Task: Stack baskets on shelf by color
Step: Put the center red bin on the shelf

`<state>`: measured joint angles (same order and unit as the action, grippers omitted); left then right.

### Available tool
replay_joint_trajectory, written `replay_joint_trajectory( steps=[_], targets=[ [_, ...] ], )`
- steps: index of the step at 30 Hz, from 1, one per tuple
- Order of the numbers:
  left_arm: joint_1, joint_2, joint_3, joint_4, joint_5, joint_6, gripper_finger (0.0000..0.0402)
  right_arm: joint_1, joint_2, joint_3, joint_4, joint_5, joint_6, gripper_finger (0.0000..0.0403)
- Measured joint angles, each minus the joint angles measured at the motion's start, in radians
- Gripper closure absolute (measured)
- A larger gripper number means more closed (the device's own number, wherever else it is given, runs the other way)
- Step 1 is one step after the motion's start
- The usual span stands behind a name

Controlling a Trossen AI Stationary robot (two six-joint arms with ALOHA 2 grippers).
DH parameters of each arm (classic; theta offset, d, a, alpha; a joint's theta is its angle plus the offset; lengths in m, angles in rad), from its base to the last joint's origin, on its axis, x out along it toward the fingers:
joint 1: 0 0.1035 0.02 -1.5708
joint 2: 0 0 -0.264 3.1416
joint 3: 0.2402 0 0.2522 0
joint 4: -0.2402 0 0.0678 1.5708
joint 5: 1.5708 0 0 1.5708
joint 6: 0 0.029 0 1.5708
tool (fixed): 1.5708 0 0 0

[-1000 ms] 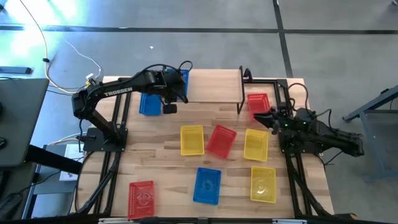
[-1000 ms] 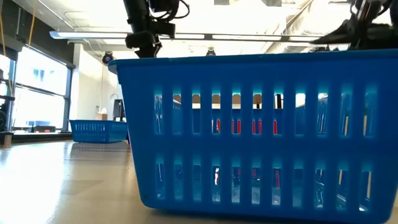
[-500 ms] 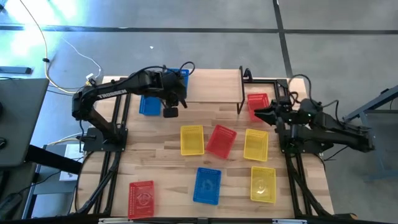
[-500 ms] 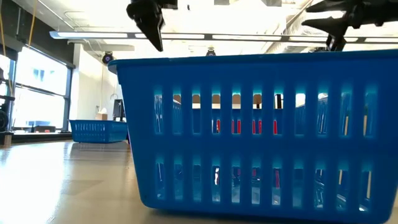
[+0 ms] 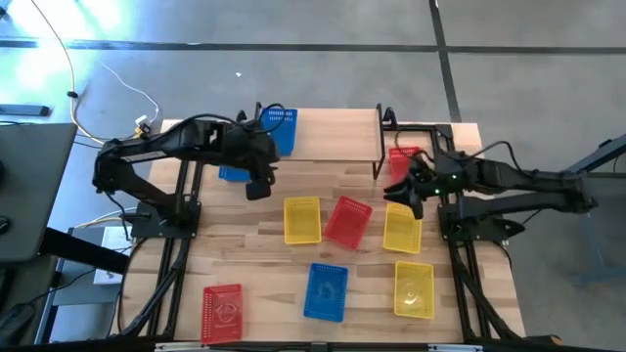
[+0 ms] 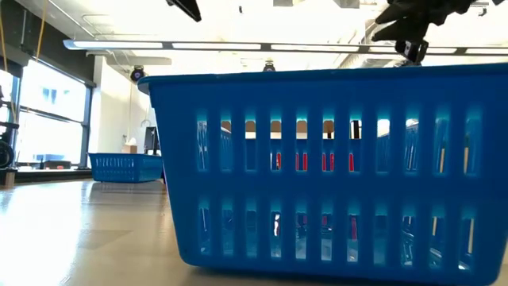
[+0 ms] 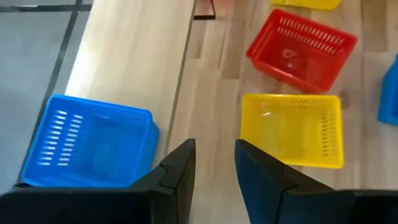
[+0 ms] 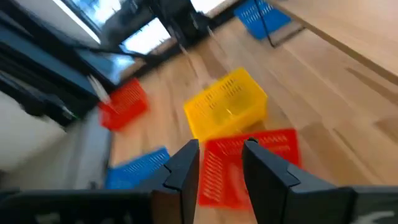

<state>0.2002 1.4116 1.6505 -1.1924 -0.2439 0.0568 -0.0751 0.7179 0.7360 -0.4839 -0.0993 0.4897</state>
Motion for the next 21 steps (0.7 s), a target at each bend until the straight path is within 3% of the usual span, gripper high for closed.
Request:
replay_joint_trajectory(
  steps=[8,15,21],
  targets=[
    [-0.013,-0.021,-0.057,0.037,0.095,-0.059,0.03,0.079,0.158,0.167,-0.233,0.072,-0.064,0.0295],
    [-0.013,-0.051,-0.194,0.116,0.114,-0.107,0.03,0.162,0.284,0.211,-0.238,0.06,-0.124,0.0295],
    [-0.013,-0.056,-0.235,0.129,0.104,-0.148,0.03,0.222,0.376,0.212,-0.199,0.062,-0.188,0.0295]
  ],
)
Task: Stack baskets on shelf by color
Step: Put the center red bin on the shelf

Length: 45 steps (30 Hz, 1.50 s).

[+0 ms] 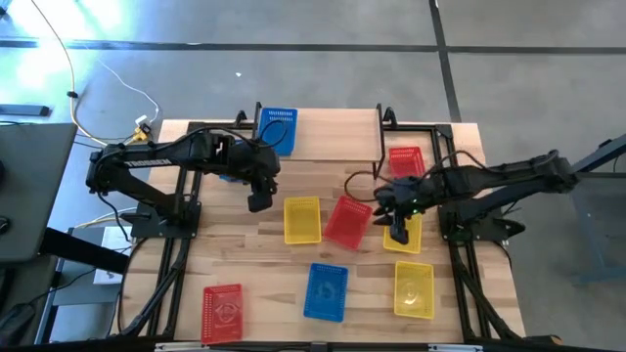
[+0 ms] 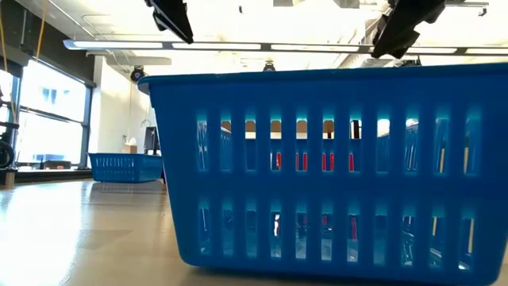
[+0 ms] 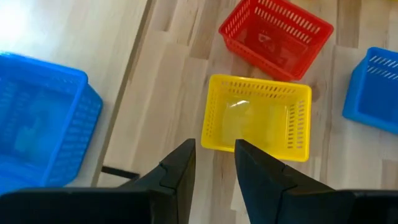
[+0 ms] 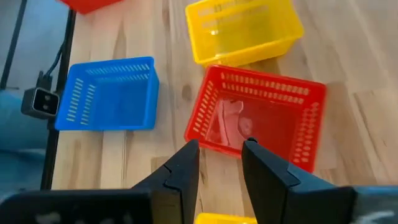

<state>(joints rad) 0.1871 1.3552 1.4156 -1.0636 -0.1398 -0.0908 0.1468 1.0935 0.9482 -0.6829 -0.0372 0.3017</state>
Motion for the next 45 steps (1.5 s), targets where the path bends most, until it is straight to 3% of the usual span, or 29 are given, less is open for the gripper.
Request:
replay_joint_trajectory(
  steps=[12,16,36,45],
  targets=[
    [0.01,0.0,-0.001,-0.01,-0.006,-0.011,0.03,0.051,0.182,0.0,0.24,-0.007,0.111,0.026],
    [0.01,0.0,-0.001,-0.009,-0.006,-0.011,0.03,0.052,0.25,0.0,0.295,-0.054,0.175,0.0254],
    [0.01,0.0,-0.001,-0.009,-0.03,-0.01,0.03,0.071,0.537,0.0,0.379,-0.084,0.192,0.0253],
    [0.01,0.0,-0.001,-0.009,-0.032,0.023,0.03,0.069,0.595,0.0,0.373,-0.026,0.255,0.0259]
  ],
)
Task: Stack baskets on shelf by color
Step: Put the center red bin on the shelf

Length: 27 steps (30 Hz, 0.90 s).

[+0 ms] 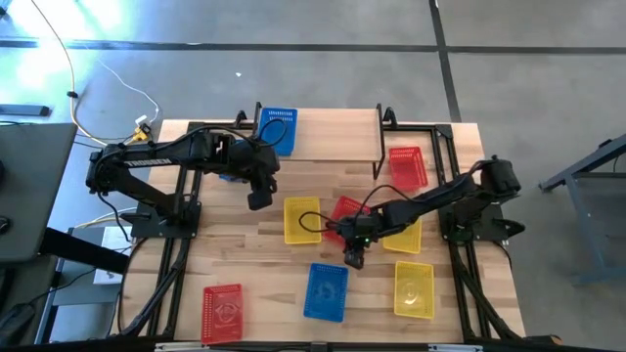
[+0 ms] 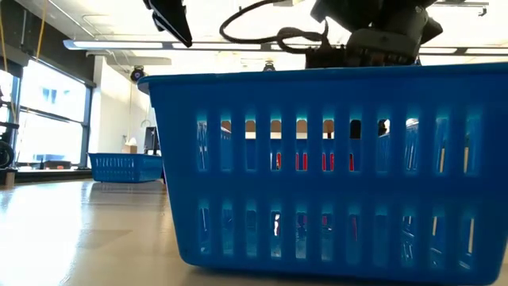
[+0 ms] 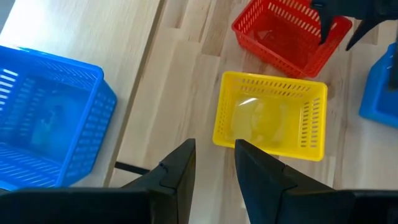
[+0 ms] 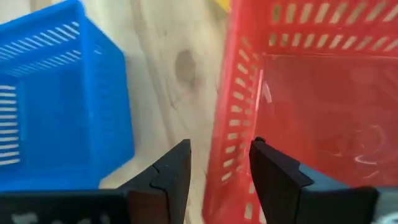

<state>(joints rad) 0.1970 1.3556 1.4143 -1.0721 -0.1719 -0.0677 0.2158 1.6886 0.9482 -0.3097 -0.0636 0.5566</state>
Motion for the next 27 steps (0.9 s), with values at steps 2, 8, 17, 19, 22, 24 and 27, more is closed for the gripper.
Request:
replay_joint_trajectory(
  steps=[2,8,17,19,22,24,27],
  targets=[
    [0.0,0.0,0.0,0.0,0.0,0.003,0.03,-0.002,0.002,0.0,-0.001,0.001,0.011,0.0275],
    [0.0,0.0,0.0,0.0,0.002,0.002,0.03,-0.002,0.002,0.008,-0.01,-0.026,0.022,0.038],
    [0.0,0.0,0.0,0.0,0.003,0.026,0.03,0.002,0.001,0.205,-0.342,0.047,0.015,0.04],
    [0.0,0.0,0.0,0.0,0.003,0.026,0.03,0.002,0.001,0.254,-0.401,0.065,0.014,0.0398],
    [0.0,0.0,0.0,0.0,0.003,0.027,0.03,0.002,0.001,0.316,-0.434,0.068,-0.02,0.0401],
    [0.0,0.0,0.0,-0.002,0.003,0.027,0.03,0.002,0.001,0.36,-0.462,0.07,-0.039,0.0401],
    [0.0,0.0,0.0,-0.01,0.004,0.027,0.03,0.002,0.001,0.429,-0.505,0.085,-0.064,0.0402]
  ],
)
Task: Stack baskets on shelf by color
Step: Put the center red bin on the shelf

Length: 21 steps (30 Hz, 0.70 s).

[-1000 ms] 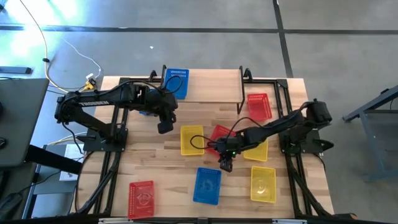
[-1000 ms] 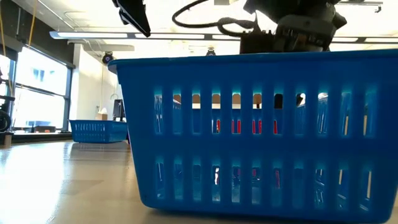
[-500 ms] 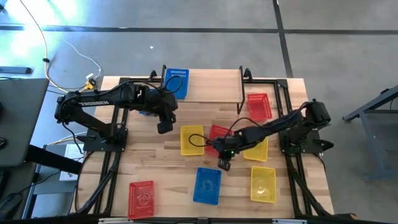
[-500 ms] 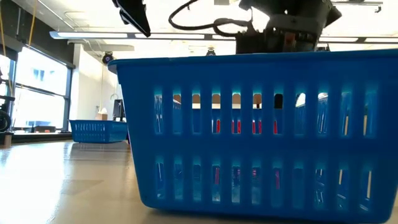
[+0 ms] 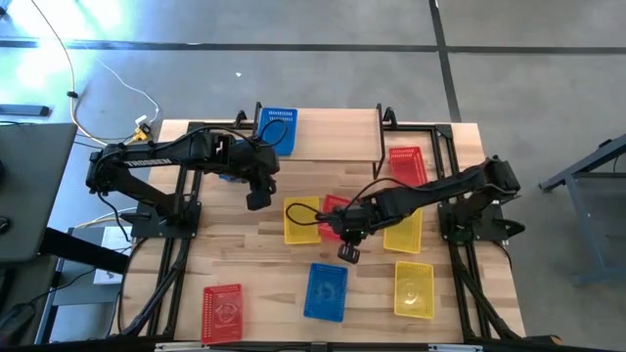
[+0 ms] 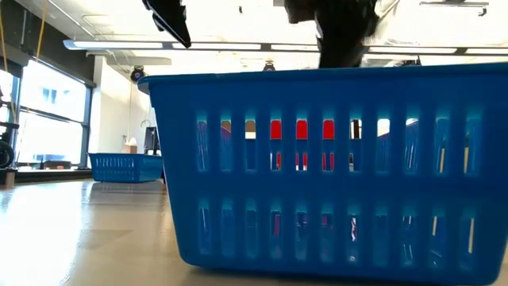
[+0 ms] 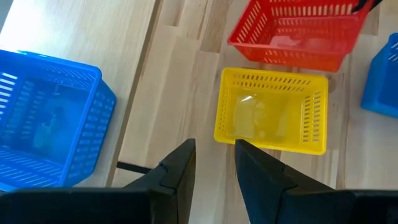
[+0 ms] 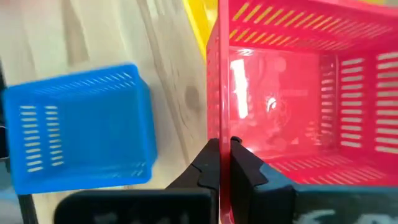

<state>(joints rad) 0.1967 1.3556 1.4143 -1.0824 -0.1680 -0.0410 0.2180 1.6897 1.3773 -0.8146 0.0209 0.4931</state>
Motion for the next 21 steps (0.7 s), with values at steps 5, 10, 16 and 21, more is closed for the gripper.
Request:
replay_joint_trajectory(
  steps=[5,10,16,21],
  targets=[
    [0.0,0.0,0.0,-0.013,0.0,0.0,0.03,-0.004,0.0,0.122,-0.051,0.073,-0.08,0.0402],
    [0.0,0.0,0.0,-0.021,0.001,-0.006,0.03,-0.017,0.0,0.234,-0.099,0.205,-0.217,0.0402],
    [0.0,0.0,0.0,-0.021,0.003,-0.008,0.03,-0.075,0.0,0.324,-0.121,0.329,-0.431,0.0402],
    [0.0,0.0,0.0,-0.021,0.002,-0.008,0.03,-0.149,0.0,0.344,-0.121,0.344,-0.624,0.0403]
  ],
)
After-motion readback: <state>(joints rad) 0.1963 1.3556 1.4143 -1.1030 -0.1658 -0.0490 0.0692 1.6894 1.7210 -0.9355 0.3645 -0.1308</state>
